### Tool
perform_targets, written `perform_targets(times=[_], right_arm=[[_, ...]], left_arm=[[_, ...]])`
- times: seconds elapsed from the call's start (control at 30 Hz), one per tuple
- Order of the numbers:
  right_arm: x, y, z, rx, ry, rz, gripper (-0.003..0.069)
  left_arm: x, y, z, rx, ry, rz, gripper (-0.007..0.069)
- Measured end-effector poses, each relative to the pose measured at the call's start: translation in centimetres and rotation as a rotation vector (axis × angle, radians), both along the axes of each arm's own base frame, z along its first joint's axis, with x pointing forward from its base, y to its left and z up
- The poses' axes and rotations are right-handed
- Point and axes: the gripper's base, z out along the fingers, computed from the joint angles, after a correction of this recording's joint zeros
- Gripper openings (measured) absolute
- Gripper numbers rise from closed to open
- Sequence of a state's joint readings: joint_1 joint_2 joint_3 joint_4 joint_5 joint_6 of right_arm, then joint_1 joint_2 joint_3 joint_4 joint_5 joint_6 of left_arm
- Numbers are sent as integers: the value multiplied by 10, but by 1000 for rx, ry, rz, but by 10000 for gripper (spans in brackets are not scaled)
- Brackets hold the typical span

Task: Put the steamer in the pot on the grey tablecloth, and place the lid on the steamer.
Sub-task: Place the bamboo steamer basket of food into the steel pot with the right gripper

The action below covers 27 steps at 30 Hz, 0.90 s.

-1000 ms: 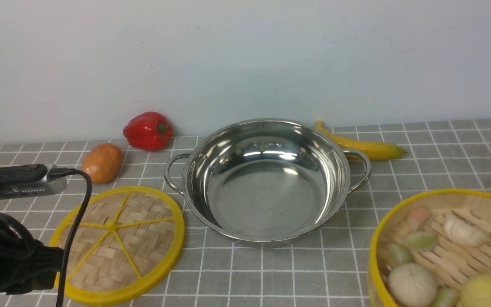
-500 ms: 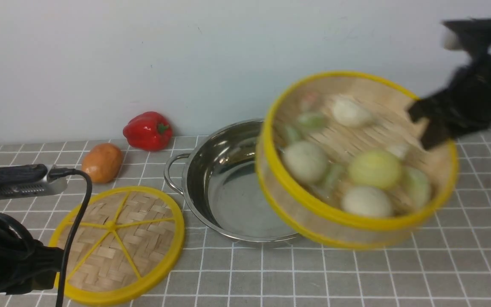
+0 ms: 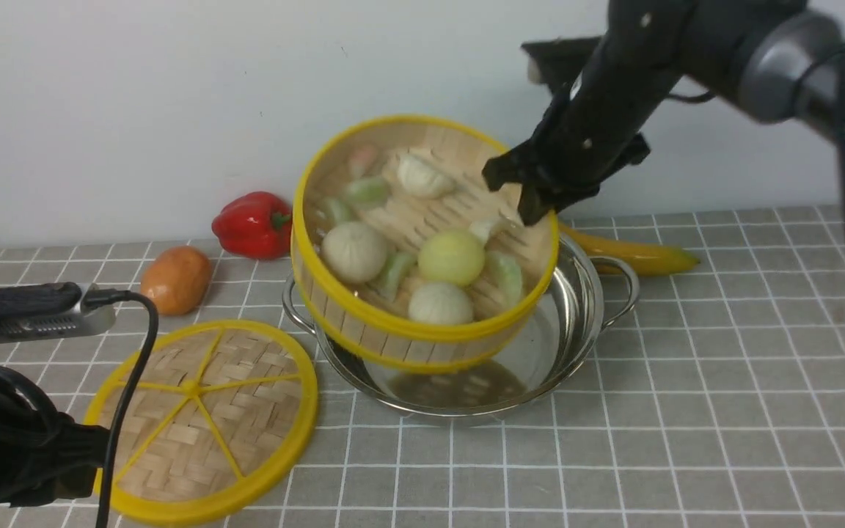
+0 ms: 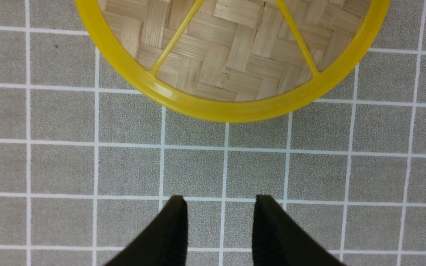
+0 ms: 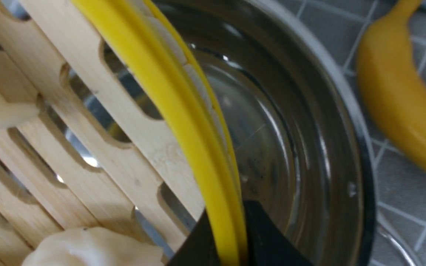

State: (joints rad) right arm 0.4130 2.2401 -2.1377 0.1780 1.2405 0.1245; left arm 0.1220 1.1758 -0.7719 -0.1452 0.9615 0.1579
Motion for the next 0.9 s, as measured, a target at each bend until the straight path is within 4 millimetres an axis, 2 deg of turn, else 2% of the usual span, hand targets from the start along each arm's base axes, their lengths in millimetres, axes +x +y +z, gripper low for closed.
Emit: perform_targets(times=[0.13, 0.4, 0.53, 0.9], right_arm=[[8, 0, -32, -75, 40, 0, 54], [16, -4, -65, -171, 66, -3, 54], [18, -3, -71, -171, 64, -11, 54], [20, -6, -70, -197, 51, -13, 55]], left_arm=[[0, 0, 0, 0, 0, 0, 243], [0, 0, 0, 0, 0, 0, 243], [0, 0, 0, 0, 0, 0, 243], [0, 0, 0, -1, 0, 0, 243]])
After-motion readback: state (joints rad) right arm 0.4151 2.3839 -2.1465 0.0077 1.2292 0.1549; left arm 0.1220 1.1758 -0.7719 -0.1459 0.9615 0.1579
